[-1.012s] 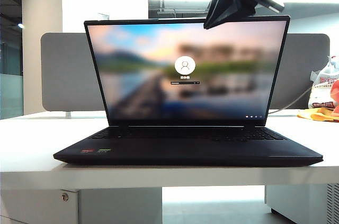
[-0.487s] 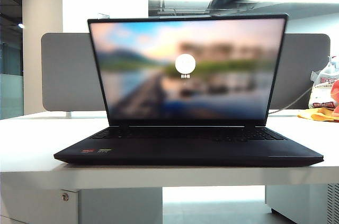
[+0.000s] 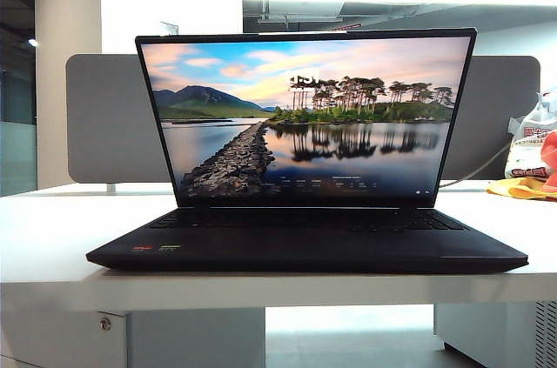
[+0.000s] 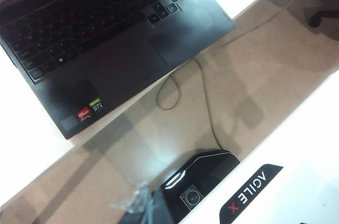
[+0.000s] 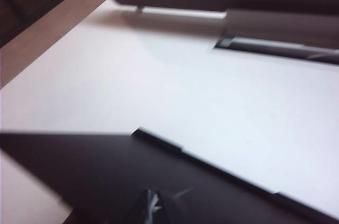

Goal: Open the lid of the laptop and use the keypad to enter the password "123".

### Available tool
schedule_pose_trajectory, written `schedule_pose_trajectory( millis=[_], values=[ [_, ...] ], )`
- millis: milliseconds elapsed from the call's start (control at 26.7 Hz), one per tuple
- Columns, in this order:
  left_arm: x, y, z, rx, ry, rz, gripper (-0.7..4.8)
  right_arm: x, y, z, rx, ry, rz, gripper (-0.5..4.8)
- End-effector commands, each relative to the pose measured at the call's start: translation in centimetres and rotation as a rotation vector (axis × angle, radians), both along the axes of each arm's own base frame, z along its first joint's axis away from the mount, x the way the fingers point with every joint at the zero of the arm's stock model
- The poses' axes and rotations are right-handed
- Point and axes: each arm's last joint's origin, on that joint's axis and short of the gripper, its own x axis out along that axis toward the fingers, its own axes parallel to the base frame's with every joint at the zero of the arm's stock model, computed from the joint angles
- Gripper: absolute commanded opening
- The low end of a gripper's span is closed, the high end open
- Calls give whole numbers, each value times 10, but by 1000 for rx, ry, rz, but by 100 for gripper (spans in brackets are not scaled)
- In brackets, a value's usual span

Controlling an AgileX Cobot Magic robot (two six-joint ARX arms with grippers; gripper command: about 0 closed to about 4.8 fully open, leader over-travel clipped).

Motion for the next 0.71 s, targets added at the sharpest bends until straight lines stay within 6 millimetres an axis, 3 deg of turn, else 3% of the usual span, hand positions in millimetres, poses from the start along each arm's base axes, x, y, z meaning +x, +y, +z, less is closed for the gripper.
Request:
schedule_pose_trajectory(
  millis=[37,150,300,487,712],
  values=[
    [1,-1,4,-25,-28,-2,-6,-13,16,-6,-49,38,85,-2],
    [1,-1,4,-25,-28,-3,-6,-27,37,-16,-86,52,139,-2],
    [1,-1,3,-22,-25,-3,-6,-25,49,-30,-110,92,154,-2],
    [0,0,3,-15,-20,-3,-6,-16,54,-35,-98,66,139,-2],
    [0,-1,3,-12,-24,-7,-6,-2,46,-38,-91,53,87,-2]
  ],
)
